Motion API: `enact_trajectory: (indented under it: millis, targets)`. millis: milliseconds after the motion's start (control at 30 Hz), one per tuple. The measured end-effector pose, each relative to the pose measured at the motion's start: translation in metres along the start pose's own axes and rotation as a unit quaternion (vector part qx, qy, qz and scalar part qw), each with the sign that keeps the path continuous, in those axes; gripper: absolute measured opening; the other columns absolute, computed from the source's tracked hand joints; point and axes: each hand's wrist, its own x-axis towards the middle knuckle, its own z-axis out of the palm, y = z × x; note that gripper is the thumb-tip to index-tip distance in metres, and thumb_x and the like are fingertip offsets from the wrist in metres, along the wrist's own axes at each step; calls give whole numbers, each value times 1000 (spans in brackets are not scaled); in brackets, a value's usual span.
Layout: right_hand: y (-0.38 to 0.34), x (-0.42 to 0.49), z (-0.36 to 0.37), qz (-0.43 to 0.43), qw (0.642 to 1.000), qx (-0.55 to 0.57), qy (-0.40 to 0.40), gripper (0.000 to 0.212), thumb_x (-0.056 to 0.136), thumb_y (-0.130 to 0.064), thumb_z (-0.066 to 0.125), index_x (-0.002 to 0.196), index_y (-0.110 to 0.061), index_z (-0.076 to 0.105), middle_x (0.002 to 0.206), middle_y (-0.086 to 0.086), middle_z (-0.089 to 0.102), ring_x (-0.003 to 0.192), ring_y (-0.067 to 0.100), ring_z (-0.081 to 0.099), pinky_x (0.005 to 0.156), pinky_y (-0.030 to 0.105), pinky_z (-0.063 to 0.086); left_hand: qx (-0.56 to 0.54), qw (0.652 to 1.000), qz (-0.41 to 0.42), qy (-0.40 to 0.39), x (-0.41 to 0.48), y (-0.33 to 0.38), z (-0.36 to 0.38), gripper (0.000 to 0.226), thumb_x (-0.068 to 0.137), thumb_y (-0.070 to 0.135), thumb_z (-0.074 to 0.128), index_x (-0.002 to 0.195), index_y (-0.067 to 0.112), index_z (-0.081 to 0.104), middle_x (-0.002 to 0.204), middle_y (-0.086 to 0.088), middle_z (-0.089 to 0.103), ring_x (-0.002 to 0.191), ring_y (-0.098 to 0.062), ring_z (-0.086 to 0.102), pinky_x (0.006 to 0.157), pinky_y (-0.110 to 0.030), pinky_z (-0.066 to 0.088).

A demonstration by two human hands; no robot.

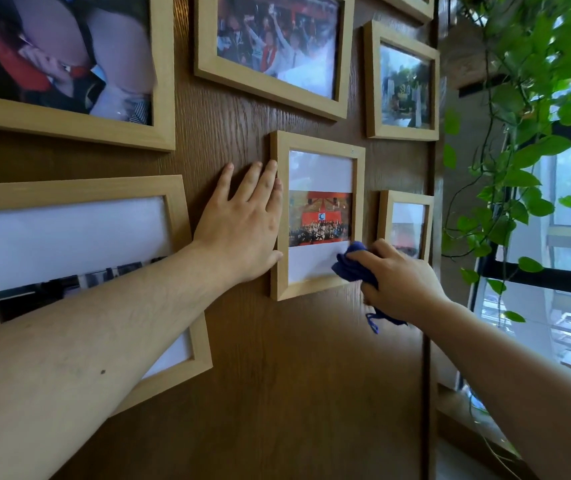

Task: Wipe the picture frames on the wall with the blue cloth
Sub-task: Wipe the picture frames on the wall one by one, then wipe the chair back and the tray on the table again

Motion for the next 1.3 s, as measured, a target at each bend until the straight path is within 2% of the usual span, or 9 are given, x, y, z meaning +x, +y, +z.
enact_trajectory:
  millis: [233,367,467,567,667,767,933,1167,1300]
  targets:
    - [-18,-39,-45,15,998,-56,40,50,79,-29,60,128,-27,46,111,5,52,86,25,57,54,28,32,-111,986,99,73,-30,29,-20,84,89,62,31,150,8,8,160,-18,4,147,-33,1,117,-58,10]
    - [-35,-76,-78,49,993,-103,25,48,76,-24,63,123,-24,52,104,7,54,83,27,59,52,27,32,-194,967,146,83,-61,47,-25,80,90,57,35,149,7,18,159,-17,14,147,-32,9,117,-56,13]
    - [-48,-110,-97,68,988,-137,3,48,73,-21,67,119,-22,57,98,9,56,78,31,60,49,27,34,-246,951,181,54,-85,62,-27,80,90,57,35,150,8,13,160,-15,10,147,-30,7,118,-54,12]
    - [-61,-157,-114,96,979,-179,-28,50,72,-22,67,121,-21,57,96,10,56,75,31,60,48,27,32,-305,923,228,63,-111,81,-32,79,88,55,46,147,8,27,155,-15,29,143,-30,25,116,-51,23]
    - [-74,-214,-134,133,967,-202,-79,48,75,-28,56,123,-21,53,99,11,54,79,32,59,47,32,42,-368,880,285,95,-137,110,-41,76,80,53,61,137,5,44,139,-17,53,126,-32,50,105,-49,42]
    - [-89,-273,-155,180,952,-218,-122,53,72,-34,45,123,-23,51,100,11,54,77,32,59,46,36,48,-431,833,325,125,-161,144,-59,73,76,53,67,130,6,53,127,-15,62,113,-30,60,94,-44,50]
    - [-117,-371,-206,253,913,-269,-171,53,72,-31,68,123,-22,56,100,10,55,67,31,61,42,32,44,-487,759,412,131,-205,203,-109,68,82,53,48,131,7,52,128,-14,61,112,-30,60,94,-42,51]
    - [-157,-524,-283,385,857,-291,-179,55,68,-29,69,122,-24,57,100,9,57,72,31,61,45,34,48,-543,639,522,153,-284,293,-214,64,82,51,49,127,5,56,126,-14,62,112,-29,60,95,-39,49]
    - [-190,-609,-314,445,822,-301,-188,49,76,-32,62,123,-23,56,104,10,56,71,31,61,45,35,49,-552,579,583,140,-339,337,-275,66,84,51,46,131,5,53,130,-16,60,115,-32,58,98,-42,48]
